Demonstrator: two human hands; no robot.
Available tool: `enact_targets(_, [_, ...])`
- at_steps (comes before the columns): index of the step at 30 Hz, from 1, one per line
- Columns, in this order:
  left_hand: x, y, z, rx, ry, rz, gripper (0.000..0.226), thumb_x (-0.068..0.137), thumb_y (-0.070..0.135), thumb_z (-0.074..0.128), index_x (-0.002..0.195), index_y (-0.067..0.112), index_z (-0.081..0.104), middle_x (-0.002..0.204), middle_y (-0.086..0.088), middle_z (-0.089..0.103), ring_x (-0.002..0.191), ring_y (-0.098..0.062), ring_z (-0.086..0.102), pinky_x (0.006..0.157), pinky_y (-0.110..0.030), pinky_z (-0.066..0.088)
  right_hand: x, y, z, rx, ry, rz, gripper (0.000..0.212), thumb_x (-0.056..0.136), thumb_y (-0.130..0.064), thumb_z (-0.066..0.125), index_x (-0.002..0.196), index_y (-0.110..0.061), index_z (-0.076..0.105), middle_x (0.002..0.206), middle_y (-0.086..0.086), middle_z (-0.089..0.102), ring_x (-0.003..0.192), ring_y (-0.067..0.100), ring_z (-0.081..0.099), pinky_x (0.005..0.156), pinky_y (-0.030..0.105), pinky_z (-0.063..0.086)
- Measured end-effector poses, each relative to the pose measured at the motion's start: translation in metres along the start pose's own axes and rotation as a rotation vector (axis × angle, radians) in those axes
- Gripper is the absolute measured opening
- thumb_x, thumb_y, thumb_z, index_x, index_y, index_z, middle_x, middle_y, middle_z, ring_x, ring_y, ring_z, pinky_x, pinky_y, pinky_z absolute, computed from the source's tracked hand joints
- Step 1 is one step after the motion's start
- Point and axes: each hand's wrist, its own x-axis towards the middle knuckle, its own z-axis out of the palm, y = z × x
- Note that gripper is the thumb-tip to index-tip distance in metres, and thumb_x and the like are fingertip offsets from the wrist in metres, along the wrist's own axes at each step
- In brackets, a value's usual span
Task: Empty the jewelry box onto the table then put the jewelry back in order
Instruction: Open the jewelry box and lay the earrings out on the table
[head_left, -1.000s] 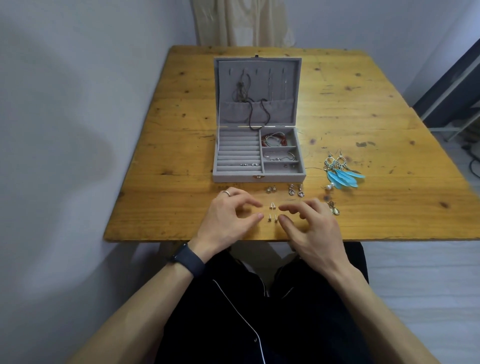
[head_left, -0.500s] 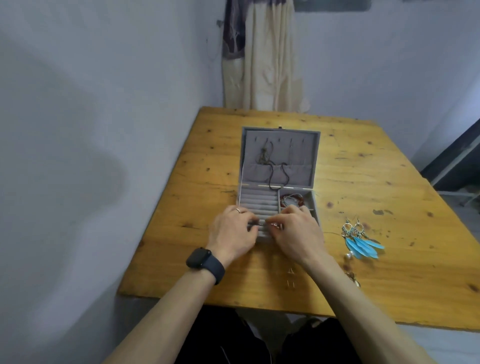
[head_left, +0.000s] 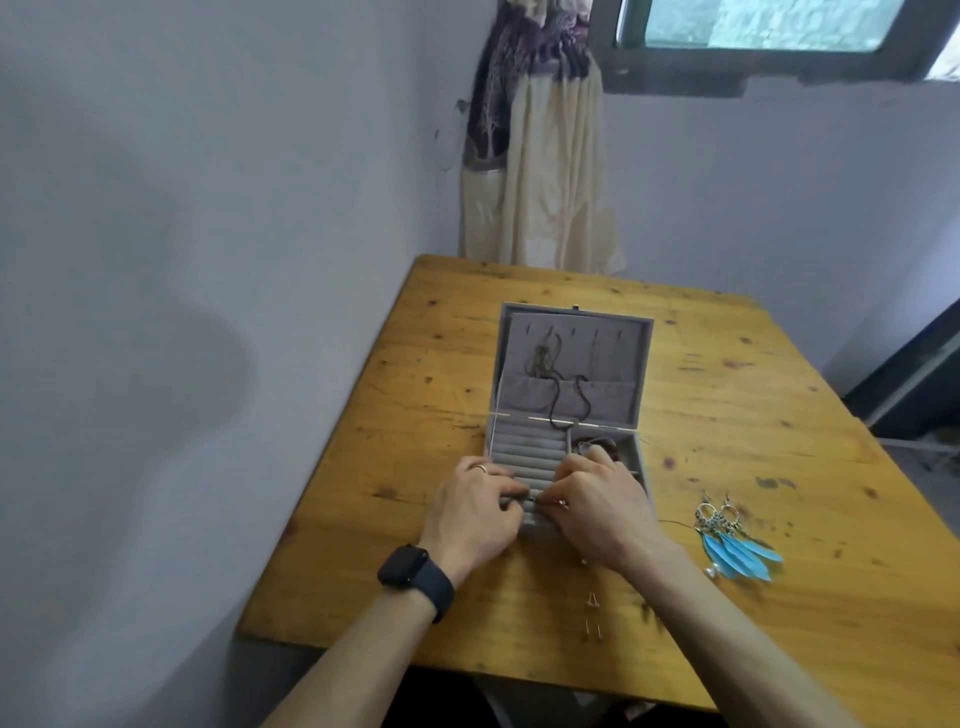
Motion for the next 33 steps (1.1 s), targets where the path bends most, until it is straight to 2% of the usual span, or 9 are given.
enact_targets(4, [0.002,0.001,-0.002,0.018,-0.003,0.000,0.032,0.092,0.035,0.057,0.120,0.034,0.072,0.128,0.014,0.064,0.128,-0.009,0.039,0.104,-0.027,0.041,0.004,0.001,0.004,0.072,0.010,0.056,0.024,0.094,-0.050,0.058,0.110,-0.038,0.072,0.112,-0.012,0.056,0.105,0.013,0.039,0.087,0.030,0.041])
enact_targets(10, [0.009,0.009,-0.013,0.168,-0.035,0.025,0.030,0.092,0.045,0.058,0.119,0.035,0.069,0.117,0.010,0.066,0.117,-0.015,0.046,0.094,-0.034,0.045,0.004,0.001,0.010,0.187,0.013,0.115,0.022,0.097,-0.045,0.055,0.110,-0.032,0.067,0.115,-0.009,0.054,0.110,0.014,0.039,0.093,0.030,0.041])
enact_targets(16, [0.012,0.010,-0.009,0.306,-0.026,0.087,0.034,0.093,0.059,0.054,0.121,0.043,0.067,0.116,0.012,0.062,0.111,-0.013,0.045,0.093,-0.033,0.042,-0.046,0.015,0.009,0.423,0.243,0.191,0.009,0.093,-0.043,0.064,0.097,-0.036,0.067,0.100,-0.019,0.054,0.101,0.006,0.044,0.083,0.018,0.039])
enact_targets(18, [0.012,0.010,-0.007,0.312,-0.035,0.116,0.032,0.095,0.057,0.053,0.119,0.044,0.068,0.117,0.014,0.062,0.109,-0.011,0.047,0.095,-0.033,0.039,-0.070,0.017,0.011,0.480,0.313,0.230,0.005,0.089,-0.040,0.070,0.088,-0.038,0.066,0.093,-0.022,0.055,0.097,0.003,0.044,0.079,0.017,0.037])
enact_targets(22, [0.010,0.014,-0.006,0.357,-0.032,0.164,0.029,0.096,0.054,0.052,0.114,0.041,0.071,0.115,0.016,0.063,0.107,-0.009,0.051,0.095,-0.032,0.037,-0.115,0.021,0.021,0.572,0.411,0.315,0.013,0.083,-0.031,0.079,0.081,-0.038,0.068,0.088,-0.022,0.057,0.094,0.001,0.050,0.078,0.017,0.037])
enact_targets(27, [0.013,0.029,-0.002,0.531,-0.019,0.232,0.026,0.100,0.041,0.051,0.105,0.030,0.074,0.111,0.012,0.064,0.109,-0.013,0.053,0.084,-0.031,0.038,-0.155,0.026,0.026,0.678,0.453,0.414,0.009,0.084,-0.033,0.076,0.083,-0.038,0.069,0.094,-0.022,0.058,0.100,0.000,0.050,0.078,0.017,0.038])
enact_targets(33, [0.012,0.037,0.000,0.642,-0.001,0.245,0.021,0.096,0.023,0.054,0.093,0.025,0.074,0.101,0.009,0.065,0.099,-0.017,0.058,0.071,-0.030,0.033,-0.174,0.030,0.034,0.714,0.475,0.473,0.008,0.085,-0.034,0.076,0.085,-0.039,0.069,0.097,-0.022,0.058,0.100,0.000,0.051,0.076,0.020,0.041])
